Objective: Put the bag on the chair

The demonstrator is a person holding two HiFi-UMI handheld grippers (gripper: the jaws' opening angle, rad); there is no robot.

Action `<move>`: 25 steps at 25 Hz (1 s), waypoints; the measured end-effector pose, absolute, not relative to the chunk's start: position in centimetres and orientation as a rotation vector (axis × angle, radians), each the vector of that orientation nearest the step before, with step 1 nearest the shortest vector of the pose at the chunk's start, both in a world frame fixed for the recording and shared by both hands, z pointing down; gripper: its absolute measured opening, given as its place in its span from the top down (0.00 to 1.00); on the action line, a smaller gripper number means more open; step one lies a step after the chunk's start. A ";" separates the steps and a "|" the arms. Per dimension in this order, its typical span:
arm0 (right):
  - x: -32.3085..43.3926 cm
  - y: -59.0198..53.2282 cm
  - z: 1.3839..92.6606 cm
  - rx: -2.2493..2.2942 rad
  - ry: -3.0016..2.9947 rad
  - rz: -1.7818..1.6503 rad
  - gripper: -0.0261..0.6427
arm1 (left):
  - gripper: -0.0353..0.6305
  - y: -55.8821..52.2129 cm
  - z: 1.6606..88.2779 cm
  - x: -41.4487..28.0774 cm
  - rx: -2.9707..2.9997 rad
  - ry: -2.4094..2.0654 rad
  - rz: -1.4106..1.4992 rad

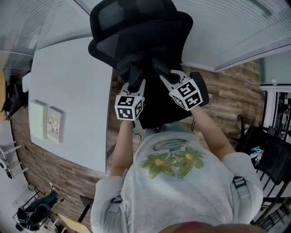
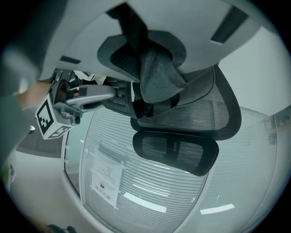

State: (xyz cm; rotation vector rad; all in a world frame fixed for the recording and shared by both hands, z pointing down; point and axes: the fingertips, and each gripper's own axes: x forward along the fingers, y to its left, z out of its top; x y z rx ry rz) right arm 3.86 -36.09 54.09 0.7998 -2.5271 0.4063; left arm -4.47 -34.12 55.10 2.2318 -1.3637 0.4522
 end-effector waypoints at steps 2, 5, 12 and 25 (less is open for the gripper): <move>3.8 -36.0 54.9 0.789 -2.510 0.421 0.88 | 0.86 -33.9 55.9 -4.4 2.218 -1.366 0.466; 3.7 -35.9 56.3 0.774 -2.482 0.438 0.88 | 0.86 -33.7 57.2 -4.1 2.200 -1.359 0.482; 3.4 -36.3 59.5 0.759 -2.403 0.478 0.87 | 0.86 -34.4 59.5 -4.3 2.155 -1.333 0.504; 4.2 -37.5 64.5 0.718 -2.285 0.492 0.74 | 0.88 -35.3 64.2 -4.7 2.060 -1.326 0.572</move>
